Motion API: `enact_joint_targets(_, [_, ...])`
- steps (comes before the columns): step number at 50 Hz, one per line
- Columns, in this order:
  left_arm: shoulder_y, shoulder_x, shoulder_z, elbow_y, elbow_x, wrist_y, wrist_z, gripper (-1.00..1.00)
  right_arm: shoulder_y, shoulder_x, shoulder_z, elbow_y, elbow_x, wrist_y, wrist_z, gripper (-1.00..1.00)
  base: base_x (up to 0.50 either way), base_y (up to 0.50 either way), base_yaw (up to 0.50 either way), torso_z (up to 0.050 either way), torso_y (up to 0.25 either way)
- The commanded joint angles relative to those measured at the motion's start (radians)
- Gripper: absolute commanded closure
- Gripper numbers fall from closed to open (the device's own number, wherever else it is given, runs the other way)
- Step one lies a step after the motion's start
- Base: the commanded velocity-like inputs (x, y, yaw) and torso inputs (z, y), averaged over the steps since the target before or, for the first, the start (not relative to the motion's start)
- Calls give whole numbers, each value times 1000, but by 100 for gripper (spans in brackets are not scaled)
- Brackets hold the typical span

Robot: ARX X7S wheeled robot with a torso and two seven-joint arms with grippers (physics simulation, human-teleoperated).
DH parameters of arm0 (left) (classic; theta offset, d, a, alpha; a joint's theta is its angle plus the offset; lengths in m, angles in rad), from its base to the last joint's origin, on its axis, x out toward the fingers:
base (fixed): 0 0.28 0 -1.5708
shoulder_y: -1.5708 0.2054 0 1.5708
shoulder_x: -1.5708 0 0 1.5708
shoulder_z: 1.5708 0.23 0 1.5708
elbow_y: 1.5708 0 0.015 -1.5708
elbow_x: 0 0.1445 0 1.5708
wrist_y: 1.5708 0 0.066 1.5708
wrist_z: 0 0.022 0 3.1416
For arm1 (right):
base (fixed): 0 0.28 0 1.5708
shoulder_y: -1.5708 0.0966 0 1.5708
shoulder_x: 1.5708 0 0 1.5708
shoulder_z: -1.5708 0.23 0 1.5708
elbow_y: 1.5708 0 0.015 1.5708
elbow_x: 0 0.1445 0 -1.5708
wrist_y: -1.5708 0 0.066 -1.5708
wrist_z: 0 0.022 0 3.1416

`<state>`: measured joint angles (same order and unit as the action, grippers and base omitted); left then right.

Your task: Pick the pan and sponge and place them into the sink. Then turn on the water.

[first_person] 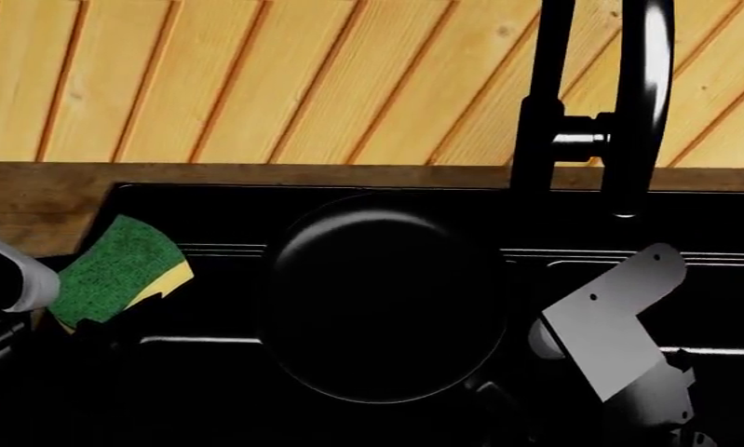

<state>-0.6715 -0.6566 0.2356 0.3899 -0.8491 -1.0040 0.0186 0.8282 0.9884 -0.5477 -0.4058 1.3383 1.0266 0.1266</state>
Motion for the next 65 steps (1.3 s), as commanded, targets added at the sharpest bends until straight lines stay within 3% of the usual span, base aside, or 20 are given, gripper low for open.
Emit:
enact_joint_targets(1, [-10,20,14,-10,-4,-1,-22,100,32,-42,8,12,-41,-10,-28,100,0,0,0,0,0])
enact_joint_targets(10, [11,-14,-11,-1,-20,11,-3,100,102,-164,-64,62,-73,32,-53,100,0,0,0,0,2])
enact_joint_targets(23, [8,-17,-11,-2,-23,12,-4,100,99,-212,-102,71,-76,39,-74,100,0,0,0,1,1])
enact_joint_targets(27, [-3,15,17,-16,-3,12,-22,100,88,-238,-123,86,-74,48,-68,100,0,0,0,0,3])
enact_joint_targets(30, [10,-17,-5,-9,-18,18,0,100,87,-256,-131,103,-77,51,-59,100,0,0,0,0,0])
enact_joint_targets(47, [15,-23,-9,-9,-21,27,-1,100,90,-371,-187,202,-108,46,-58,100,0,0,0,1,2])
enact_joint_targets(65, [-1,17,19,-20,-7,28,-29,100,71,-420,-245,299,-145,51,-79,100,0,0,0,1,1])
